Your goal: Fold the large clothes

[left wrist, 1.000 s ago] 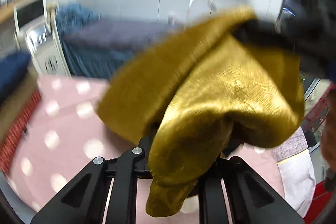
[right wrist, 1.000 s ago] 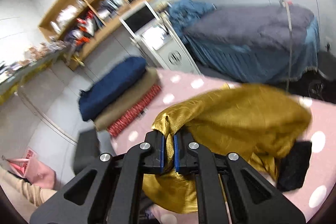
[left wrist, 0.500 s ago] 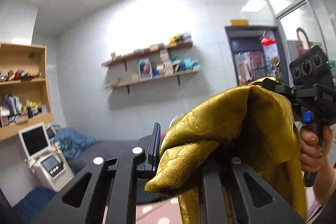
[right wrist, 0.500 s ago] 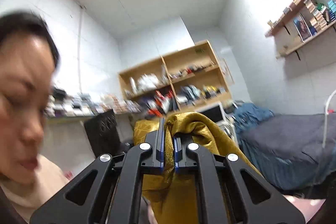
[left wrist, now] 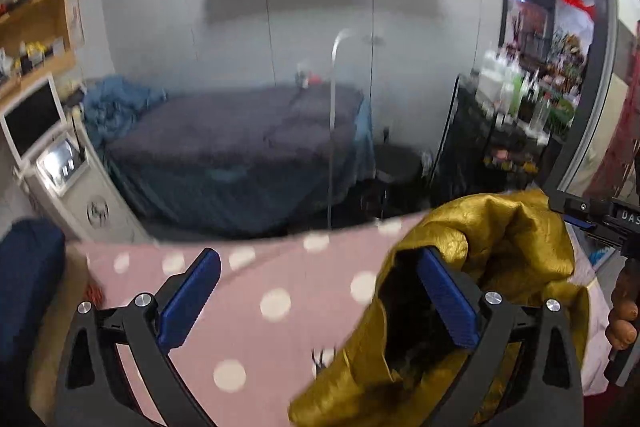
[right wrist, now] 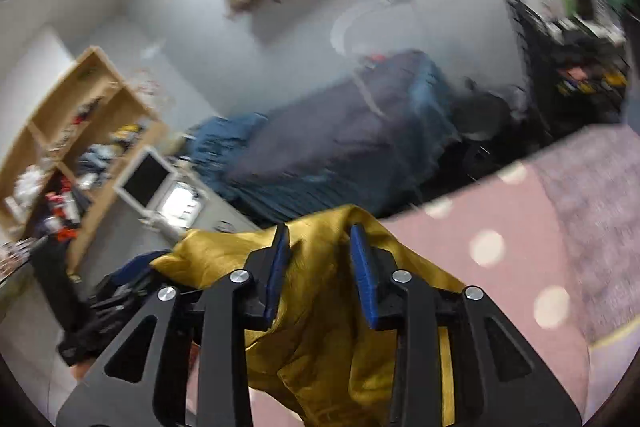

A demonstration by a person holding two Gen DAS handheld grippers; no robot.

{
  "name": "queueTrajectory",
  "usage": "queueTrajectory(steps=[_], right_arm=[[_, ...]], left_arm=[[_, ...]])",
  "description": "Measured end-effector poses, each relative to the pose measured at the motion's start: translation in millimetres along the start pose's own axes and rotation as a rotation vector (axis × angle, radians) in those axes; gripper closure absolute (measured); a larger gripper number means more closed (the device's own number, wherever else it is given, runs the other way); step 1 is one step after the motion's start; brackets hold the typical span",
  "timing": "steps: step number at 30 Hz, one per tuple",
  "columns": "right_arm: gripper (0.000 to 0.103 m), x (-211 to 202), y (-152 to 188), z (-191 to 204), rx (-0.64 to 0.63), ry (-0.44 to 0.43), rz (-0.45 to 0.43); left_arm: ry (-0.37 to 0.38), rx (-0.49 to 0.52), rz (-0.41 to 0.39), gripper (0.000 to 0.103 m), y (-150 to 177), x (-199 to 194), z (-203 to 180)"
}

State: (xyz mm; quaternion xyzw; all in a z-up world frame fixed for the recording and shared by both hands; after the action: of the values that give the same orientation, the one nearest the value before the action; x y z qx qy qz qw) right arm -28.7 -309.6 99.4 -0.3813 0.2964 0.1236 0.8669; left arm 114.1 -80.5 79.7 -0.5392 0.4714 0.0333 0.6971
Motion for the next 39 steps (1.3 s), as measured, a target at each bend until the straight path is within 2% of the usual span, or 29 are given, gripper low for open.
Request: queueTrajectory(steps=[1, 3, 6, 8, 9, 10, 13, 15, 18, 19, 20, 21, 22, 23, 25, 26, 28, 30, 34, 37, 38, 39], right_arm=[[0.062, 26, 26, -44, 0.059, 0.105, 0.073], [0.062, 59, 85, -112, 0.198, 0.244, 0.216], [0.061, 69, 157, -167, 0.238, 0.379, 0.33], [0.056, 66, 195, -186, 0.193, 0.444, 0.381], [0.053, 61, 206, -189, 0.176, 0.459, 0.395], [0.052, 56, 218, -195, 0.149, 0.479, 0.413], [0.05, 54, 239, -191, 0.081, 0.505, 0.441], [0.05, 54, 239, -177, 0.032, 0.521, 0.414], [0.049, 48, 229, -130, -0.086, 0.489, 0.336], [0.049, 50, 227, -110, -0.144, 0.466, 0.323], [0.04, 54, 229, -93, -0.203, 0.441, 0.319], [0.029, 58, 235, -77, -0.266, 0.408, 0.325], [0.027, 65, 246, -55, -0.343, 0.344, 0.356], [0.027, 66, 259, -46, -0.386, 0.302, 0.388], [0.027, 80, 294, -23, -0.508, 0.218, 0.507], [0.027, 85, 308, -17, -0.551, 0.202, 0.556], [0.027, 93, 333, -15, -0.603, 0.179, 0.637], [0.027, 99, 351, -14, -0.633, 0.174, 0.697], [0.027, 113, 383, -27, -0.653, 0.172, 0.806], [0.027, 123, 411, -32, -0.66, 0.151, 0.889], [0.037, 127, 416, -32, -0.677, 0.149, 0.888], [0.066, 129, 421, -30, -0.692, 0.14, 0.889]], left_arm=[[-0.044, -0.01, 0.042, 0.006, 27, 18, 10], [-0.101, -0.015, 0.132, 0.006, 77, 51, 27], [-0.125, -0.045, 0.267, 0.006, 155, 75, 48], [-0.125, -0.059, 0.352, 0.006, 200, 77, 58], [-0.117, -0.073, 0.397, 0.006, 227, 80, 59], [-0.119, -0.073, 0.41, 0.006, 243, 73, 67], [-0.144, 0.004, 0.474, 0.006, 290, 79, 62], [-0.151, 0.066, 0.524, 0.006, 311, 92, 57], [-0.124, 0.046, 0.585, 0.007, 334, 107, 49], [-0.105, 0.012, 0.593, 0.012, 338, 111, 47], [-0.092, -0.014, 0.596, 0.022, 338, 115, 46], [-0.074, -0.048, 0.6, 0.036, 338, 118, 44], [-0.057, -0.07, 0.604, 0.044, 338, 121, 42], [-0.033, -0.092, 0.61, 0.064, 339, 124, 38], [-0.017, -0.095, 0.604, 0.079, 333, 126, 31], [-0.021, -0.076, 0.587, 0.086, 327, 124, 29], [-0.044, -0.014, 0.52, 0.09, 304, 113, 26], [-0.061, -0.017, 0.44, 0.092, 278, 98, 34], [-0.101, -0.129, 0.3, 0.093, 222, 69, 84], [-0.092, -0.196, 0.267, 0.094, 194, 64, 112], [-0.109, -0.176, 0.259, 0.094, 187, 64, 115], [-0.124, -0.153, 0.251, 0.095, 181, 65, 117]])
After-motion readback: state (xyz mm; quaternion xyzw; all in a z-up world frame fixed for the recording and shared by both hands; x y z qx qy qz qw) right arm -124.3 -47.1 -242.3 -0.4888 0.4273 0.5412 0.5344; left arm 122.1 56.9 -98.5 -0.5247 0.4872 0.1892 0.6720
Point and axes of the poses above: each gripper's, at about its wrist camera, not at the fingertips, and x roughly the way its jaws point, z to its left, y to its underside, the point moved 8 cm from there along x, roughly the way its jaws point, and after that the axes turned 6 degrees about y, right-handed, at the moved point
